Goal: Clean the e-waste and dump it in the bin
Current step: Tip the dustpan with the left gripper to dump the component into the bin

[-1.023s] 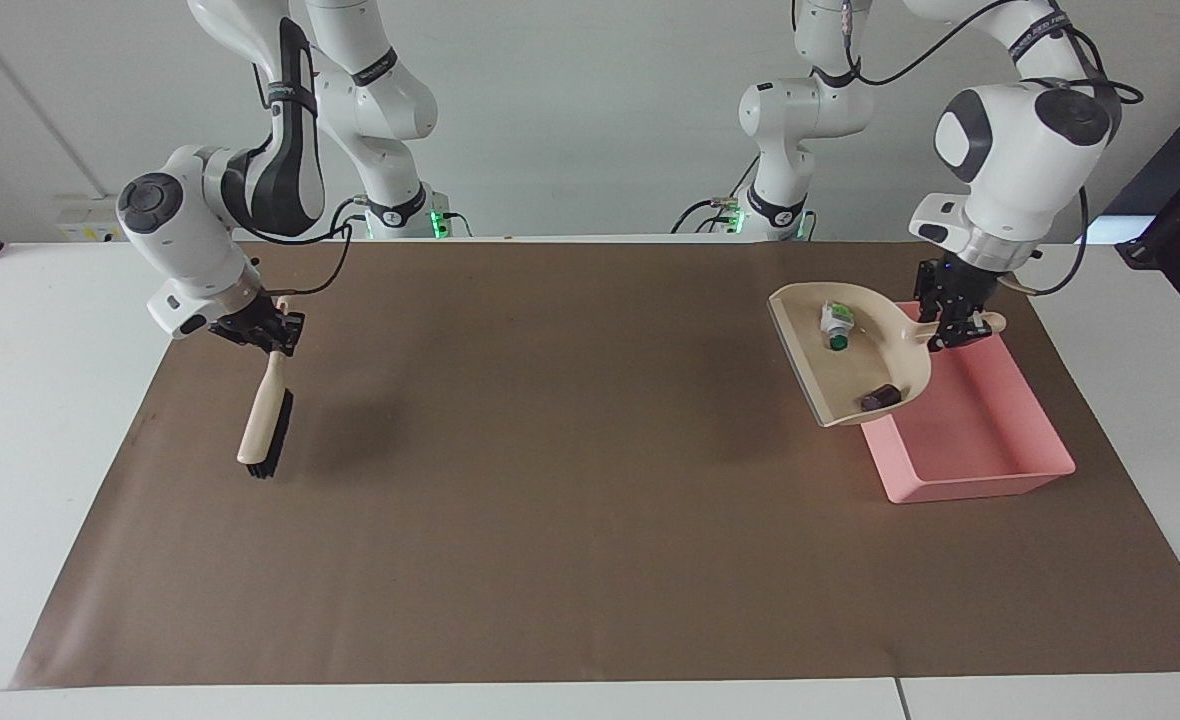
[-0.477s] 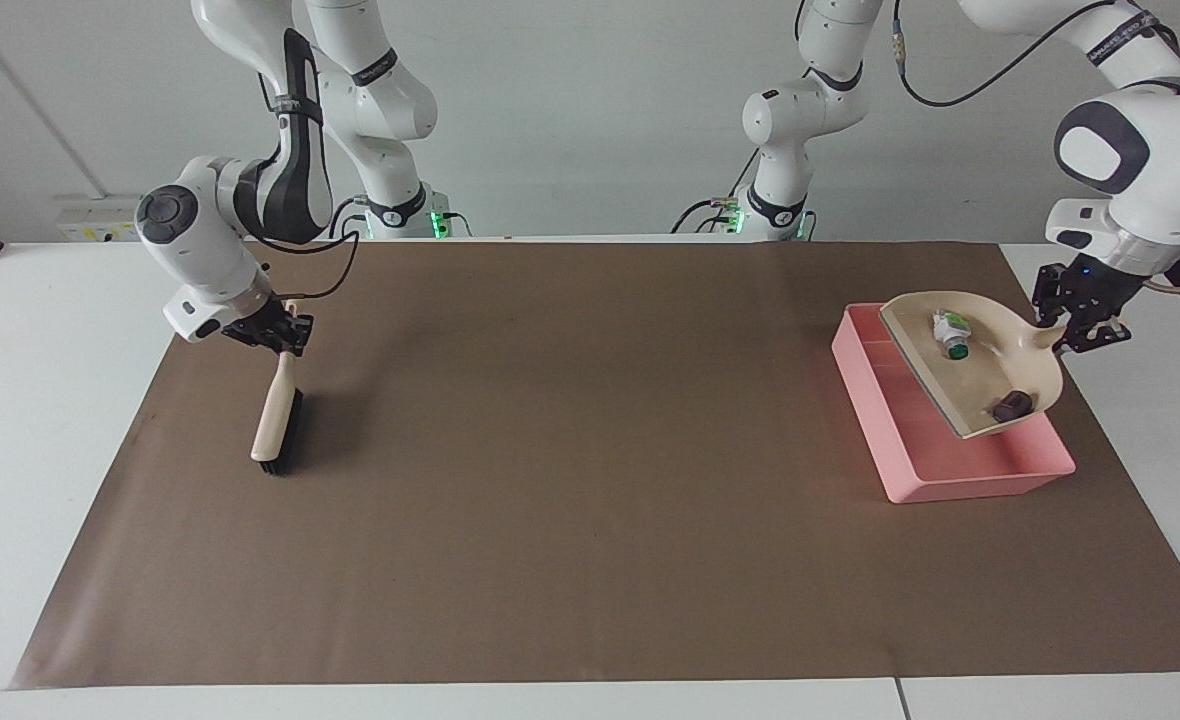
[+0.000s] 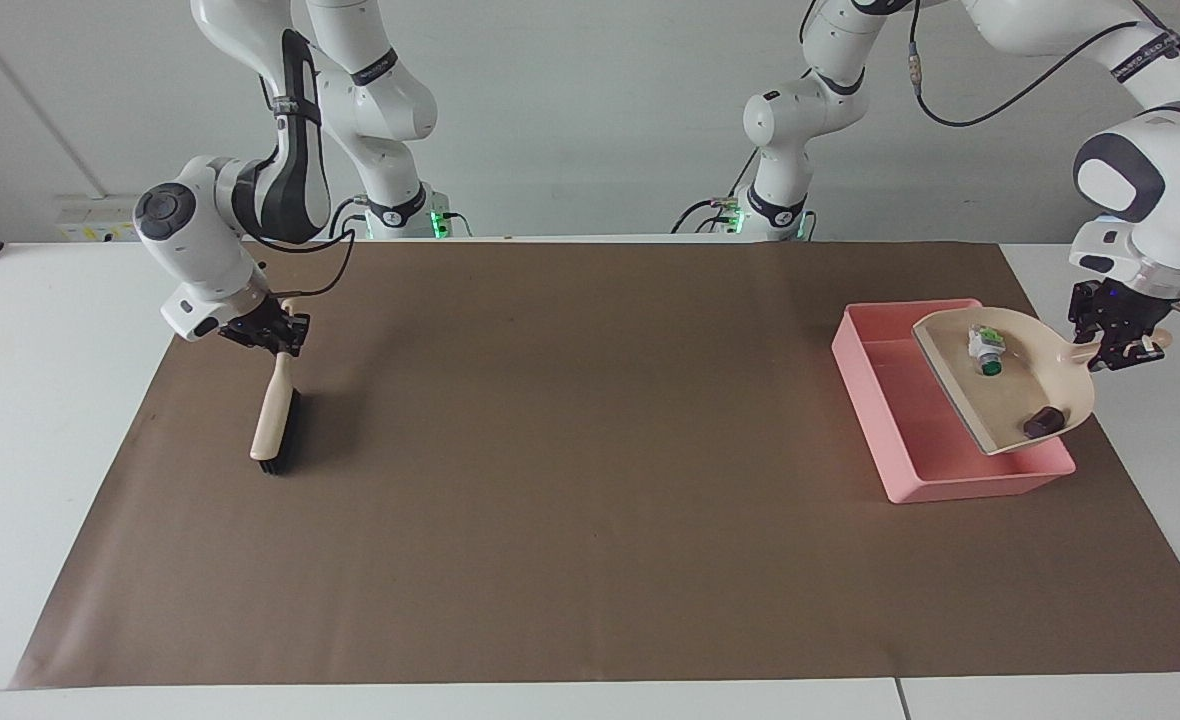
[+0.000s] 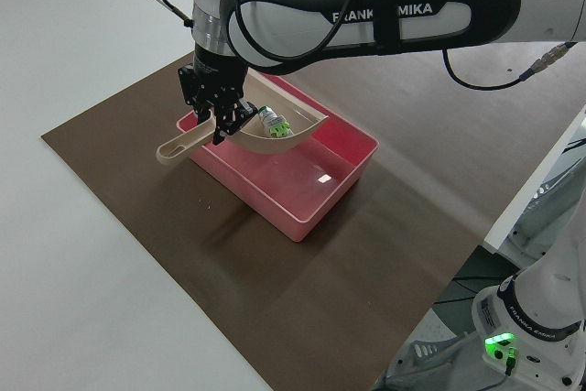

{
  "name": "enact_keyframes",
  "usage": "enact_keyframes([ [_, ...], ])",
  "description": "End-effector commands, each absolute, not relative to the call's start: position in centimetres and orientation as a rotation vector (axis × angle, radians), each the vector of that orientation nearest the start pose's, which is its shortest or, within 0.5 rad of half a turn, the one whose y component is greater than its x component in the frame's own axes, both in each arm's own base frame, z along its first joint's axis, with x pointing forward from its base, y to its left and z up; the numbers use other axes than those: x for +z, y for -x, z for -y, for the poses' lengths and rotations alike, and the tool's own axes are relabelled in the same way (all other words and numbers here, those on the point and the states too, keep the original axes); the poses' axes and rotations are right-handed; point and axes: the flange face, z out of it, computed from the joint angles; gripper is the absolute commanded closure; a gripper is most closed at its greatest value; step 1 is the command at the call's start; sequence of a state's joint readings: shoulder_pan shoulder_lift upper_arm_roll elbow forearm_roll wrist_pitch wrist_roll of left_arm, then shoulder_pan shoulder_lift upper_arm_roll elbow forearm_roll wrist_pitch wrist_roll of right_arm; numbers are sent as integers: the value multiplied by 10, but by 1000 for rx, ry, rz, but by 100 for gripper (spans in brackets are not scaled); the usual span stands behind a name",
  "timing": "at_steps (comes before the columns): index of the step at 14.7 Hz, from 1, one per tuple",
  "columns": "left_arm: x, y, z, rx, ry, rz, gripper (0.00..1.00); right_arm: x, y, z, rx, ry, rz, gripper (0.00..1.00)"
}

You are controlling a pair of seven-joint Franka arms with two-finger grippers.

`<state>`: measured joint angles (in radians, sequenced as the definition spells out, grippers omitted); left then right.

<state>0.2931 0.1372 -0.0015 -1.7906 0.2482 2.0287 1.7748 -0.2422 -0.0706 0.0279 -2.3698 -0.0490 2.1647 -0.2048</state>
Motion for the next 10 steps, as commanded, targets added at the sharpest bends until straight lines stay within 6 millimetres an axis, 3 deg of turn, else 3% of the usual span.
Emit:
enact_keyframes([
  [1,478,-578,-176,320,1957,-2085,100,344,-456,103,195,3146,56,61],
  [3,477,-579,-162,404,1876,-2085,100,347,-458,101,200,3145,67,7],
  [4,480,-579,-150,466,1833,-2062,100,350,-461,99,200,3145,74,0],
  [7,483,-570,-120,607,1758,-1958,100,377,-480,84,170,3156,109,0],
  [10,486,-563,-91,709,1694,-1796,100,424,-505,19,56,3187,6,0],
])
